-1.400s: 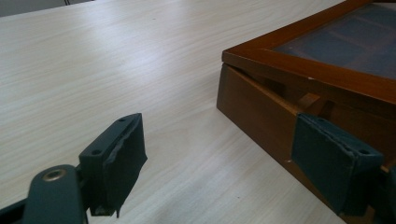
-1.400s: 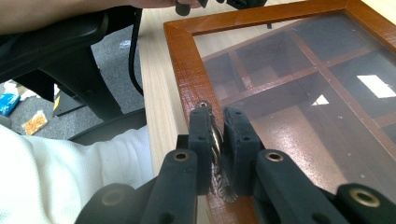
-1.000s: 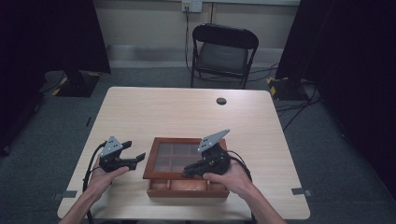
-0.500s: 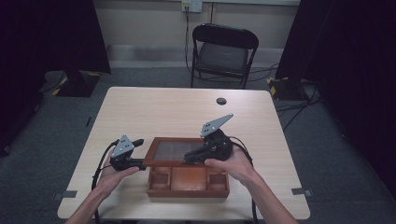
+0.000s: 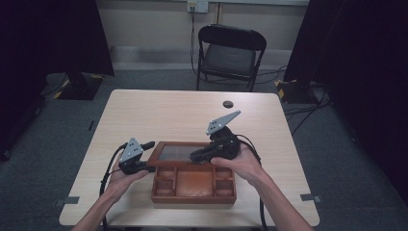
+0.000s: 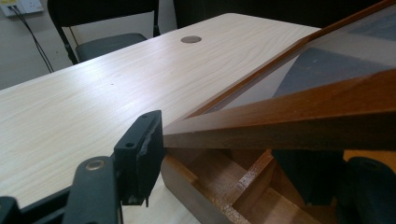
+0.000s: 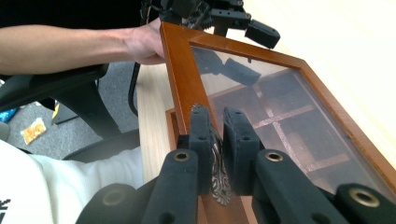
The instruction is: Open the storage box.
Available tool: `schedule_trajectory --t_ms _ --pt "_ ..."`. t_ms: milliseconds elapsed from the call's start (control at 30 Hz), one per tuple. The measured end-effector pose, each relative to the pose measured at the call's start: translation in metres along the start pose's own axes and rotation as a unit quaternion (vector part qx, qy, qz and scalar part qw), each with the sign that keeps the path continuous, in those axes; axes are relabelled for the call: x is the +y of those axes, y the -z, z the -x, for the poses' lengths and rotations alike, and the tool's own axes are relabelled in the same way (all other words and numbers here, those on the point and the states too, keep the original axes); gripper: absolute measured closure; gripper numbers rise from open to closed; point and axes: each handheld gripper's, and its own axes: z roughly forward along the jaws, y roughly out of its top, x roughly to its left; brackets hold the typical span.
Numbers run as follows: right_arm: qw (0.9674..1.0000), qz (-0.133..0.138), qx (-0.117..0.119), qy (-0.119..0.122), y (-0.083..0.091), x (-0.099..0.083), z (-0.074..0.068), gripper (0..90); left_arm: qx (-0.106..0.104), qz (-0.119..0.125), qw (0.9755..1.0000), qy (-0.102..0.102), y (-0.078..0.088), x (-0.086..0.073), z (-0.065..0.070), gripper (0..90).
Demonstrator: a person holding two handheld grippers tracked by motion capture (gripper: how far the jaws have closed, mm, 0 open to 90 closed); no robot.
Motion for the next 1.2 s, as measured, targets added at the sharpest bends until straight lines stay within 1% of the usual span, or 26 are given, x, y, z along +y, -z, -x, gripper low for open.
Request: schedule_trajectory --t_ms 33,167,200,233,267,333,433,467,500,567,600,633,700,733,767,833,867,900,933,967,1000,1067,1167,1200 --pt "1.0000 0.000 0.000 0.000 0.000 0.000 0.000 83.2 -0.001 0.002 1.0000 0.001 0.000 0.000 0.000 34.2" --pt "1.0000 0.002 -0.008 0.002 0.000 0.001 -0.002 83.2 -0.004 0.005 1.0000 -0.007 -0.002 0.001 0.002 35.0" --pt "1.0000 0.003 -0.005 0.001 0.000 0.000 -0.001 83.2 -0.004 0.003 1.0000 -0.006 -0.003 0.003 0.003 35.0" --pt "1.0000 0.004 -0.007 0.001 0.000 0.000 -0.001 83.2 -0.004 0.007 1.0000 -0.003 -0.003 0.003 0.003 35.0" --pt "1.0000 0.004 -0.006 0.001 0.000 0.000 -0.001 83.2 -0.007 0.009 0.9999 -0.006 -0.004 0.004 0.003 35.1" --pt "1.0000 0.003 -0.006 0.002 0.000 0.000 -0.001 83.1 -0.003 0.011 0.9999 -0.002 -0.005 0.005 0.004 36.5" --pt "1.0000 0.004 -0.002 0.001 0.000 0.000 0.000 83.1 -0.004 0.008 1.0000 -0.001 -0.005 0.006 0.003 37.8" --pt "1.0000 0.005 -0.006 0.003 0.000 0.000 -0.001 82.9 -0.004 0.006 1.0000 0.002 -0.004 0.006 0.002 37.6" --pt "0.9999 0.005 -0.008 0.005 0.000 0.000 -0.002 82.6 -0.007 0.008 0.9999 0.008 -0.004 0.005 0.000 37.2" --pt "0.9999 0.006 -0.010 0.006 0.000 0.000 -0.002 81.3 -0.009 0.008 0.9999 0.008 -0.005 0.005 0.000 37.2" --pt "0.9999 0.009 -0.012 0.004 0.001 -0.001 -0.002 77.9 -0.011 0.004 0.9999 0.007 -0.004 0.006 0.000 37.2" --pt "0.9998 0.011 -0.016 0.001 0.001 -0.001 -0.001 70.8 -0.013 0.003 0.9999 0.005 -0.004 0.005 0.000 37.1" --pt "0.9995 0.018 -0.026 -0.005 0.003 -0.003 0.001 64.7 -0.017 -0.004 0.9998 0.005 -0.005 0.005 0.000 37.2" --pt "0.9994 0.021 -0.027 -0.006 0.004 -0.003 0.001 62.1 -0.017 -0.010 0.9998 0.002 -0.005 0.005 0.000 37.0" --pt "0.9992 0.026 -0.030 -0.007 0.006 -0.005 0.002 59.8 -0.019 -0.008 0.9997 0.010 -0.006 0.004 0.000 36.7" --pt "0.9986 0.036 -0.038 -0.012 0.010 -0.008 0.003 57.7 -0.020 -0.007 0.9997 0.013 -0.007 0.004 0.000 36.7" --pt "0.9983 0.039 -0.040 -0.015 0.011 -0.009 0.003 57.1 -0.021 -0.006 0.9997 0.010 -0.008 0.004 -0.001 36.8" --pt "0.9982 0.041 -0.041 -0.016 0.011 -0.010 0.004 56.2 -0.022 -0.006 0.9997 0.010 -0.007 0.004 -0.001 37.2" --pt "0.9980 0.042 -0.045 -0.015 0.013 -0.012 0.004 54.0 -0.021 -0.005 0.9997 0.009 -0.007 0.004 -0.001 39.6" --pt "0.9980 0.042 -0.045 -0.015 0.013 -0.012 0.004 54.0 -0.019 -0.004 0.9998 0.008 -0.007 0.004 -0.001 39.6" --pt "0.9970 0.055 -0.052 -0.017 0.017 -0.016 0.004 50.1 -0.021 -0.004 0.9997 0.008 -0.007 0.004 -0.001 39.8" --pt "0.9966 0.059 -0.054 -0.019 0.019 -0.017 0.005 49.2 -0.021 -0.003 0.9997 0.008 -0.007 0.004 -0.001 39.9" --pt "0.9946 0.078 -0.063 -0.025 0.029 -0.025 0.007 44.6 -0.022 -0.003 0.9997 0.009 -0.007 0.004 -0.001 40.1" --pt "0.9936 0.084 -0.070 -0.029 0.033 -0.028 0.008 41.8 -0.023 -0.002 0.9997 0.009 -0.007 0.004 -0.001 40.3"
